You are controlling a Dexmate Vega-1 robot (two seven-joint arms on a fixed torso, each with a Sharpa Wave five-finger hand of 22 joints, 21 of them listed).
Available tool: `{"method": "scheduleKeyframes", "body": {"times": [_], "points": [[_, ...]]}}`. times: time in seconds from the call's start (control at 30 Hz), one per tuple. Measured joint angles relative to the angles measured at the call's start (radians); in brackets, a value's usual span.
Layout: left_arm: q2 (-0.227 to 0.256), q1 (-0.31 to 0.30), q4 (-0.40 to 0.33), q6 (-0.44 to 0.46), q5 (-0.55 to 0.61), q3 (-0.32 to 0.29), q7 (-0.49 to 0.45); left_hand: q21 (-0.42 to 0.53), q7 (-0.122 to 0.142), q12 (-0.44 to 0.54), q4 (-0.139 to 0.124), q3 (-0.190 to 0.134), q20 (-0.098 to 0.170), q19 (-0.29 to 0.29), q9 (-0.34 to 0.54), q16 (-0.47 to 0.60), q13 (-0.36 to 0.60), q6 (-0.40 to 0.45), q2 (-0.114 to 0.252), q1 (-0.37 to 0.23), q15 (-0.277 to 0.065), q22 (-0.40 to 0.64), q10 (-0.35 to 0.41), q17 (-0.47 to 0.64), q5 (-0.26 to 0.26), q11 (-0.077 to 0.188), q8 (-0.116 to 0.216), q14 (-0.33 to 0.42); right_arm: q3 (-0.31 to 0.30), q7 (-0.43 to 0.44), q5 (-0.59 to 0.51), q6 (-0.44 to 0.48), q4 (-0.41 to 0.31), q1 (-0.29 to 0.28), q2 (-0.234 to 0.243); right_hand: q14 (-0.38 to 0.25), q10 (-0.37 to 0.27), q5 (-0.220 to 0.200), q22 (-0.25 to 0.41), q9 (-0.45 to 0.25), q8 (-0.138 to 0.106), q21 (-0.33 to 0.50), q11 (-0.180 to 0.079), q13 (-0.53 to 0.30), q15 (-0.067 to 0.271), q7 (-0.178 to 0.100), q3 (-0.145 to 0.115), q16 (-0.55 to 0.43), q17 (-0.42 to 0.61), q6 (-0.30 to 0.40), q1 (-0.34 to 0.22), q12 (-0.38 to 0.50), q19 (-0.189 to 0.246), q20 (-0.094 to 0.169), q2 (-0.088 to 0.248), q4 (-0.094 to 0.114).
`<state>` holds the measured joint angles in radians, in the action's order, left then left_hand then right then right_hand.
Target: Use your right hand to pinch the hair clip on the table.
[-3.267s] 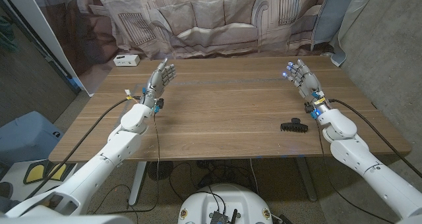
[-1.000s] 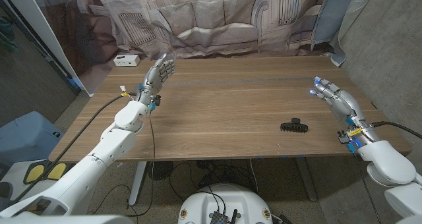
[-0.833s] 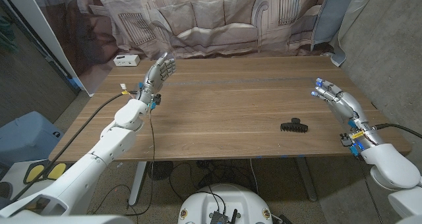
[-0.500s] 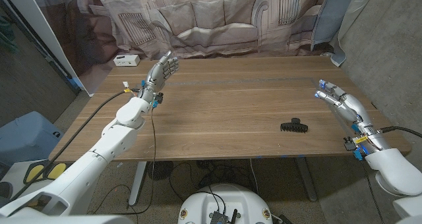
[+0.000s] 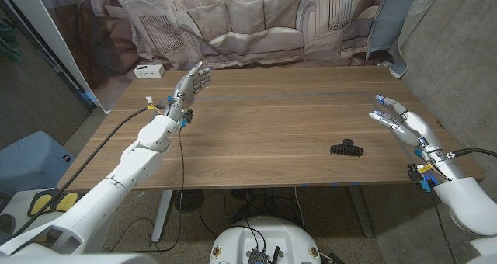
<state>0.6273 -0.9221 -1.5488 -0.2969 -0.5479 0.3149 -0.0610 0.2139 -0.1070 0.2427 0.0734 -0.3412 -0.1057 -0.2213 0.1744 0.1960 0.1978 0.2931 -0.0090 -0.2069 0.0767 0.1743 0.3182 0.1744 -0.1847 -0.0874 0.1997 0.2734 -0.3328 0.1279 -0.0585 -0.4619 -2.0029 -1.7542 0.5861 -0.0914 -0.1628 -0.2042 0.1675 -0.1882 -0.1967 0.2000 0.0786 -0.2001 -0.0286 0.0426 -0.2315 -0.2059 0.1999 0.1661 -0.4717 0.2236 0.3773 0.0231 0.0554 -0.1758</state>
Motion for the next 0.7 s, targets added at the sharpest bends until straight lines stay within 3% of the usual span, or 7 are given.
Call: {"method": "scheduleKeyframes", "body": {"times": [0.43, 0.7], "points": [[-0.002, 0.001, 0.011, -0.011, 0.004, 0.002, 0.003, -0.007, 0.000, 0.000, 0.003, 0.003, 0.000, 0.000, 0.000, -0.004, 0.000, 0.000, 0.000, 0.000, 0.000, 0.000, 0.000, 0.000, 0.000, 0.000, -0.004, 0.000, -0.047, 0.017, -0.192, 0.054, -0.061, -0.018, -0.030, 0.000, -0.017, 0.000, 0.000, -0.004, 0.000, 0.000, -0.010, 0.000, 0.000, -0.007, -0.004, 0.000, -0.005, 0.007, -0.035, 0.006, 0.000, 0.000, -0.024, -0.004], [-0.003, -0.001, 0.014, -0.013, 0.004, 0.002, 0.004, -0.007, 0.001, 0.000, 0.004, 0.004, 0.000, 0.000, 0.000, -0.004, 0.000, 0.009, 0.000, 0.000, 0.000, 0.000, 0.000, 0.000, 0.000, 0.000, -0.004, 0.000, -0.071, -0.002, -0.287, 0.089, -0.095, -0.029, -0.032, -0.005, -0.027, 0.000, 0.002, -0.005, 0.000, 0.000, -0.002, -0.003, 0.005, -0.004, -0.004, 0.000, -0.005, 0.011, -0.050, 0.010, 0.000, 0.000, -0.029, -0.004]]}}
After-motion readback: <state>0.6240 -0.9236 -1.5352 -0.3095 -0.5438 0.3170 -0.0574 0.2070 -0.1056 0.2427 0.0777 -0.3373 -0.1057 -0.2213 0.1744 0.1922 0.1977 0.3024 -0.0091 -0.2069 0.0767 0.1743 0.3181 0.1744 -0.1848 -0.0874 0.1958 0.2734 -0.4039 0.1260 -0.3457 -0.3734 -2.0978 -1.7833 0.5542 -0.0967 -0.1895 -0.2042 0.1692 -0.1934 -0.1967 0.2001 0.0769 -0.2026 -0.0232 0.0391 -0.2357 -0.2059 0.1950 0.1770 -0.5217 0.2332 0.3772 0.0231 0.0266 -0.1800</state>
